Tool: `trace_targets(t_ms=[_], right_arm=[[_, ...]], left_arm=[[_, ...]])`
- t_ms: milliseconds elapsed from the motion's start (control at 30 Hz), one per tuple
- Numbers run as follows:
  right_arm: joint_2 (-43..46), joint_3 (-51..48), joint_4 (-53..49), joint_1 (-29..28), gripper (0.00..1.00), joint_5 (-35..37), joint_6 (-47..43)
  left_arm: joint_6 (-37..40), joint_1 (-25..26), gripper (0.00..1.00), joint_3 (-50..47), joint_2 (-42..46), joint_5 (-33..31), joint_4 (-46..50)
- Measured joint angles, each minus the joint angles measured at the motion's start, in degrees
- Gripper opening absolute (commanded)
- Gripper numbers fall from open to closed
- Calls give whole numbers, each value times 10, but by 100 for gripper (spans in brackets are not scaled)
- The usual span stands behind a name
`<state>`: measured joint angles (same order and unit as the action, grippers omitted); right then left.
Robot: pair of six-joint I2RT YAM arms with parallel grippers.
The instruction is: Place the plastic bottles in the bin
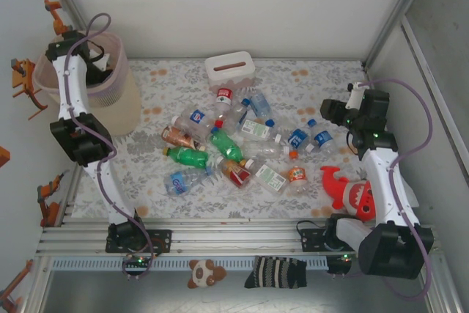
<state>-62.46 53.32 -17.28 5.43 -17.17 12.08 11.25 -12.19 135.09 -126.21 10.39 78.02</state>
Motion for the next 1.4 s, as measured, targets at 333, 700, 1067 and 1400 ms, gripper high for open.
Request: trace_targets(t_ms=[333,700,1067,1400], right_arm=[[3,0,0,0,63,0,0],[7,0,0,0,63,0,0],[20,0,0,0,63,0,0],[30,0,-1,0,62,-2,0]], left_arm=[[-10,40,60,0,0,-1,15],[-18,38,80,9,0,-19,23],[-29,38,81,24,28,-14,24],[-48,43,78,31,121,18,23]])
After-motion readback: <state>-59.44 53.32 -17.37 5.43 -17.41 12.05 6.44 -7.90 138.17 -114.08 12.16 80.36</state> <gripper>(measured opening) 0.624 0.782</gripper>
